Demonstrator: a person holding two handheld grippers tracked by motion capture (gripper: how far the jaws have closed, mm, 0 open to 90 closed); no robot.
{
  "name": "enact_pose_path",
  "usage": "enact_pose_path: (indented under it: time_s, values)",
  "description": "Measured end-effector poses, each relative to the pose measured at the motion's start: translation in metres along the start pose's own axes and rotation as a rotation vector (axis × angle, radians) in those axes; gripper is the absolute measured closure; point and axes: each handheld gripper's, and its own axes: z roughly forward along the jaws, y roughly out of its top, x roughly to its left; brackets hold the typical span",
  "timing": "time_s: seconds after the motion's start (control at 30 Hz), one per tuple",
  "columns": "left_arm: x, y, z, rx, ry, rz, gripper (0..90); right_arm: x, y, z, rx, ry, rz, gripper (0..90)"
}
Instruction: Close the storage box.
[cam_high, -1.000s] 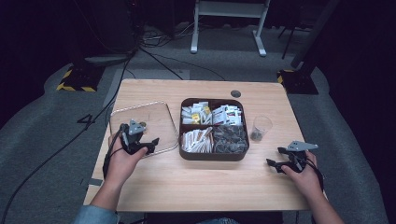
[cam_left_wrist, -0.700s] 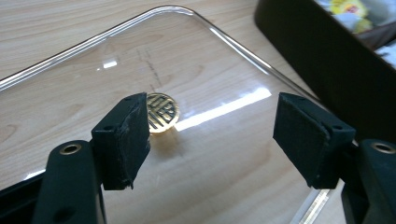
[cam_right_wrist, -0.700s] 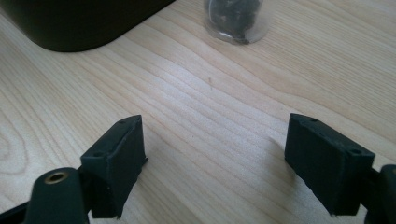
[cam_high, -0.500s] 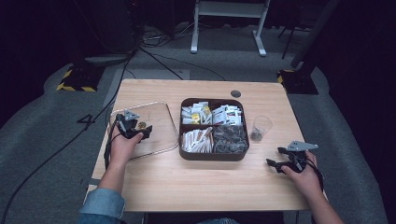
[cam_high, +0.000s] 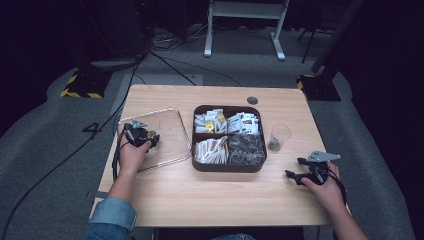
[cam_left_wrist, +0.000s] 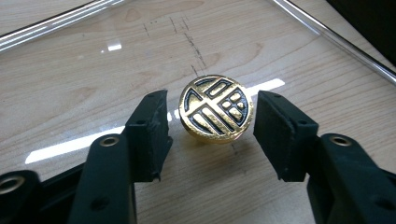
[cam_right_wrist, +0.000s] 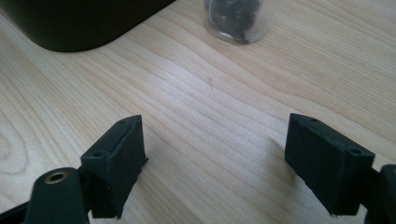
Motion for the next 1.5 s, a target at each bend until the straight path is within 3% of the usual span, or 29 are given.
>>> enact_pose_path:
  time_s: [0.17, 0.9, 1.0, 1.17, 1.3, 1.5]
  values:
    - [0.000, 0.000, 0.000, -0.005, -0.010, 0.012, 57.5, 0.000, 0.000, 0.000, 0.000, 0.000, 0.000, 20.1]
    - [0.005, 0.002, -0.008, 0.023, -0.022, -0.008, 58.4, 0.000, 0.000, 0.000, 0.000, 0.001, 0.000, 20.2]
    - [0.006, 0.005, -0.014, 0.017, -0.022, -0.010, 58.4, 0.000, 0.000, 0.000, 0.000, 0.002, 0.000, 20.3]
    - [0.006, 0.012, -0.029, 0.046, -0.021, 0.008, 58.4, 0.000, 0.000, 0.000, -0.001, 0.005, 0.001, 20.5]
    - [0.007, 0.016, -0.042, 0.041, -0.035, -0.012, 58.4, 0.000, 0.000, 0.000, -0.002, 0.005, 0.001, 20.5]
    - [0.010, 0.022, -0.065, 0.024, -0.009, 0.010, 58.4, 0.000, 0.000, 0.000, -0.002, 0.005, 0.000, 20.5]
